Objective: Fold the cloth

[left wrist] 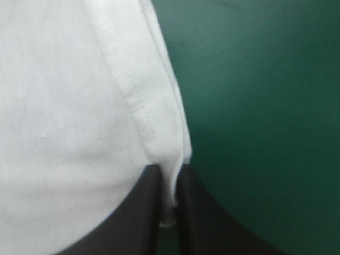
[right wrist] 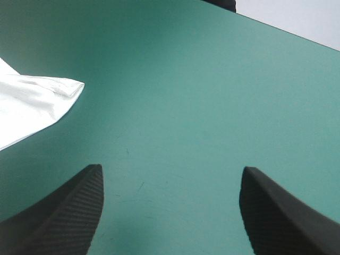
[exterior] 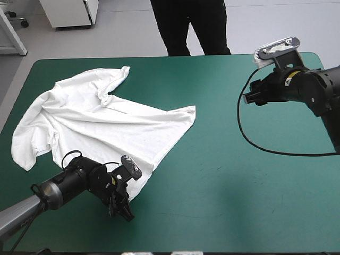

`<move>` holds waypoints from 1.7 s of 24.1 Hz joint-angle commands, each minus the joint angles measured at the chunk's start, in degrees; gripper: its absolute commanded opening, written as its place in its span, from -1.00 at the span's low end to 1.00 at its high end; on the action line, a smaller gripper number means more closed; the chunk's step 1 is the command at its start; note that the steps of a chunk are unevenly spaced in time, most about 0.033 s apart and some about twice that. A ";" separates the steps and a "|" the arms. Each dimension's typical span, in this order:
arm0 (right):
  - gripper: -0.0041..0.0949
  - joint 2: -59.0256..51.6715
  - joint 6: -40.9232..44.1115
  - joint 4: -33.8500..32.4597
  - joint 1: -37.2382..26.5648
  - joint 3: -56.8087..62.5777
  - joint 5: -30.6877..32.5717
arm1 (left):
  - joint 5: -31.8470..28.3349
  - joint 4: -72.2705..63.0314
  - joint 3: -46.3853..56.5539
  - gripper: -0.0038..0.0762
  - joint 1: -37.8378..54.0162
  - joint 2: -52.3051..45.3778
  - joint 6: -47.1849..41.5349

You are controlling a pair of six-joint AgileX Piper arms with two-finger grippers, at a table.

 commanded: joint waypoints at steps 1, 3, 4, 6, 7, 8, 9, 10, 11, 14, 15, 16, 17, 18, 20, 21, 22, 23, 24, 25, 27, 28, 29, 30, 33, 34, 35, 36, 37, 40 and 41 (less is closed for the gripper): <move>0.44 1.36 -2.05 2.67 0.11 -1.68 -4.93 | 1.60 -3.68 -0.38 -0.93 -0.41 -0.24 -0.42; 0.44 5.03 -3.28 4.59 0.11 -3.00 -5.58 | 1.96 -4.85 -0.38 -0.93 -0.41 -0.24 -0.42; 0.44 6.57 -4.04 5.70 0.11 -3.71 -5.58 | 1.96 -5.52 -0.38 -0.93 -0.41 -0.24 -0.42; 0.44 11.37 -5.12 8.20 0.11 -6.52 -5.58 | 1.86 -7.11 -0.38 -0.93 -0.41 -0.24 -0.42; 0.44 15.15 -6.11 9.57 0.11 -8.95 -5.58 | 1.86 -7.98 -0.38 -0.93 -0.41 -0.24 -0.42; 0.44 17.03 -7.12 10.46 0.11 -10.41 -5.45 | 1.86 -8.37 -0.38 -0.93 -0.41 -0.24 -0.42; 0.44 20.27 -8.27 12.88 0.11 -13.46 -5.00 | 1.86 -8.69 -0.38 -0.93 -0.41 -0.24 -0.32; 0.44 23.37 -9.73 15.61 0.11 -16.04 -4.33 | 1.86 -8.69 -0.38 -0.93 -0.41 -0.24 -0.32; 0.44 25.04 -10.24 16.89 0.11 -17.23 -4.03 | 1.86 -8.69 -0.38 -0.93 -0.41 -0.24 -0.32; 0.44 31.73 -13.80 19.74 0.78 -20.51 -4.22 | 1.86 -8.69 -0.38 -0.93 -0.41 -0.24 -0.54; 0.44 32.90 -14.61 19.74 1.05 -20.82 -4.22 | 1.86 -8.69 -0.38 -0.93 -0.41 -0.24 -0.87; 0.44 35.17 -15.65 19.96 1.78 -21.28 -3.91 | 1.86 -8.69 -0.38 -0.93 -0.41 -0.24 -1.12; 0.44 36.49 -15.94 19.96 2.15 -21.68 -3.91 | 1.86 -8.69 -0.38 -0.93 -0.41 -0.24 -1.23; 0.44 38.74 -16.22 20.28 3.07 -22.48 -3.91 | 1.86 -8.69 -0.38 -0.93 -0.41 -0.24 -1.66; 0.44 41.01 -16.36 20.54 4.07 -23.48 -4.44 | 1.96 -8.69 -0.38 -0.93 -0.41 -0.24 -1.79; 0.44 42.08 -16.36 20.68 4.35 -23.98 -4.44 | 1.96 -8.69 -0.38 -0.93 -0.41 -0.24 -1.79; 0.44 42.86 -16.36 20.82 4.83 -24.60 -4.44 | 1.96 -8.69 -0.38 -0.93 -0.41 -0.24 -1.79; 0.44 43.93 -16.36 21.18 5.35 -25.05 -4.70 | 1.96 -8.69 -0.38 -0.93 -0.41 -0.24 -1.79; 0.44 44.49 -16.36 21.47 5.73 -25.20 -5.36 | 1.96 -8.69 -0.38 -0.93 -0.41 -0.24 -1.79; 0.44 44.89 -16.36 21.61 6.20 -25.44 -5.87 | 1.96 -8.69 -0.38 -0.93 -0.41 -0.24 -1.79; 0.44 46.21 -16.36 21.61 6.99 -25.83 -6.54 | 1.96 -8.69 -0.38 -0.93 -0.41 -0.24 -1.79; 0.44 46.94 -16.36 21.61 7.27 -26.10 -6.68 | 2.07 -8.69 -0.38 -0.93 -0.41 -0.24 -1.79; 0.44 47.69 -16.36 21.48 7.54 -26.13 -6.92 | 2.07 -8.69 -0.38 -0.93 -0.41 -0.24 -1.79; 0.44 48.38 -16.36 21.49 7.53 -26.13 -6.92 | 2.07 -8.69 -0.38 -0.93 -0.41 -0.24 -1.79; 0.44 50.33 -15.32 20.04 7.53 -26.13 -6.92 | 2.18 -8.69 -0.38 -0.93 -0.41 -0.24 -1.89; 0.44 50.72 -14.69 19.21 7.53 -26.13 -6.92 | 2.35 -8.69 -0.38 -0.93 -0.41 -0.24 -1.89; 0.44 51.23 -14.58 18.27 7.53 -26.13 -6.92 | 2.73 -8.69 -0.38 -0.93 -0.41 -0.24 -1.89; 0.44 51.38 -14.58 17.66 7.53 -26.13 -6.92 | 2.91 -8.69 -0.38 -0.93 -0.41 -0.24 -1.89; 0.44 51.74 -14.58 17.46 7.53 -26.13 -6.82 | 3.17 -8.77 -0.38 -0.93 -0.41 -0.24 -1.36; 0.44 52.47 -14.45 17.88 7.53 -26.13 -6.42 | 3.39 -8.68 -0.38 -0.93 -0.41 -0.24 -2.07; 0.42 52.82 -14.45 18.11 7.53 -26.13 -5.98 | 3.47 -8.68 -0.38 -0.93 -0.41 -0.24 -2.07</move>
